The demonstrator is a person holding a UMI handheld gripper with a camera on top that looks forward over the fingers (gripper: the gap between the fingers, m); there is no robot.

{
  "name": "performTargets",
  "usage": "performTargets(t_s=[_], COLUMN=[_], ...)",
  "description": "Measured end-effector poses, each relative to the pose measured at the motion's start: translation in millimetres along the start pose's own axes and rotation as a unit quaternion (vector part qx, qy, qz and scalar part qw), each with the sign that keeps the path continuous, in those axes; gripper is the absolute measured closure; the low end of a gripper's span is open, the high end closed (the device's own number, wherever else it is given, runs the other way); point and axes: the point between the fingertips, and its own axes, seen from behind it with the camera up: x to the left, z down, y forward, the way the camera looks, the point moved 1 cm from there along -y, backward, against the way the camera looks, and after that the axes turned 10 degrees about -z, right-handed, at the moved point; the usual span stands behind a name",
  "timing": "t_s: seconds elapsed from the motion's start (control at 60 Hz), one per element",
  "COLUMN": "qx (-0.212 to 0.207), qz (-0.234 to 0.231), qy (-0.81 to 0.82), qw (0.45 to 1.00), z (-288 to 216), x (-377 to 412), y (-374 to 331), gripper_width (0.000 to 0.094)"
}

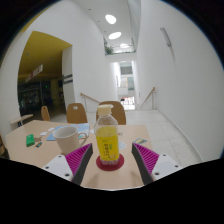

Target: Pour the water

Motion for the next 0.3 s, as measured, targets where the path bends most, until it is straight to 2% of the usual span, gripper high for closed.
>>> performTargets(t_s=[0.2,0.3], qx=[-0.012,-0.029], qz=[-0.031,-0.033], qy=[0.051,0.072], qw=[0.998,0.996], z=[34.6,45.1], x=[12.4,9.2], y=[-97.1,-129.0], gripper_width=[0.0080,0.0080])
